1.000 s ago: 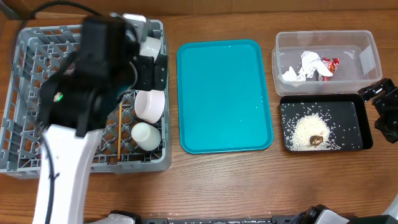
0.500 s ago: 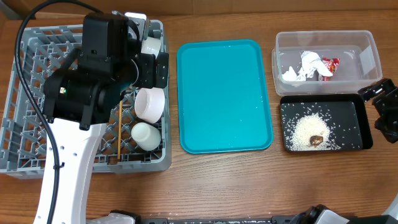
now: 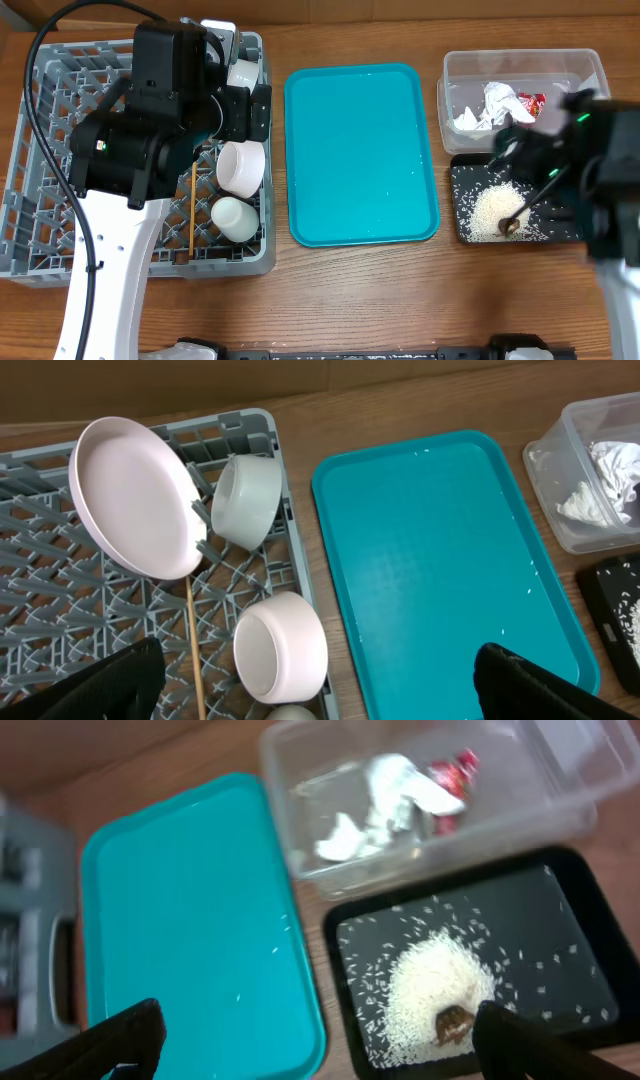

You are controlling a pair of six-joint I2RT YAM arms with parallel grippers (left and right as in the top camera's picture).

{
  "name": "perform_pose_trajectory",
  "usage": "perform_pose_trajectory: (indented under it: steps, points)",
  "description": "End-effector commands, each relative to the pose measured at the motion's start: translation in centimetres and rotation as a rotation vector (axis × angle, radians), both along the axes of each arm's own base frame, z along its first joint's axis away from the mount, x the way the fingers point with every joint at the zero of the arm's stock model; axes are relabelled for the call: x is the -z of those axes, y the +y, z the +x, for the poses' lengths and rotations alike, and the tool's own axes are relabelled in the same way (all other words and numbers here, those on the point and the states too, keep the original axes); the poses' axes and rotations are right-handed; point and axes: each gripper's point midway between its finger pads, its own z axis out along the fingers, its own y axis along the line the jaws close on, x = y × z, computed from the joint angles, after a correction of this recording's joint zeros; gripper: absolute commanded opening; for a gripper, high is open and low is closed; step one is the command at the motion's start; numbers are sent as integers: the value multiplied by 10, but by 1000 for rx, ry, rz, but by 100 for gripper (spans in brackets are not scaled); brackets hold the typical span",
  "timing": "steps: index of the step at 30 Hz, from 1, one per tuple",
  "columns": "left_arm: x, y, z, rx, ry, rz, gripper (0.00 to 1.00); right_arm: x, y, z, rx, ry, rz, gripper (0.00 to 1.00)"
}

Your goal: Sort waste into correct bins and load items into the dishwasher

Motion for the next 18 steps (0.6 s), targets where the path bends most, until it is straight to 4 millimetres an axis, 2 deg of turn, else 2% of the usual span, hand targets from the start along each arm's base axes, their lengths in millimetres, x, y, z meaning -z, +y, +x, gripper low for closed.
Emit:
perform_pose_trajectory:
  steps: [1,6,9,12,18]
  points:
    - [-2,0,-1,0,-5,-2,100,-27,-1,-12,0,-98,-115,100]
    - [-2,0,-1,0,-5,-2,100,-62,7,-4,-15,-357,-50,100]
    - [-1,0,-1,0,-4,-2,100,-70,7,-4,-14,-501,-20,100]
    - [-1,0,-1,0,-4,-1,100,-61,12,-6,-76,-619,-12,100]
    - [-1,0,-1,0,-4,-1,100,-15,11,-22,-100,-793,15,100]
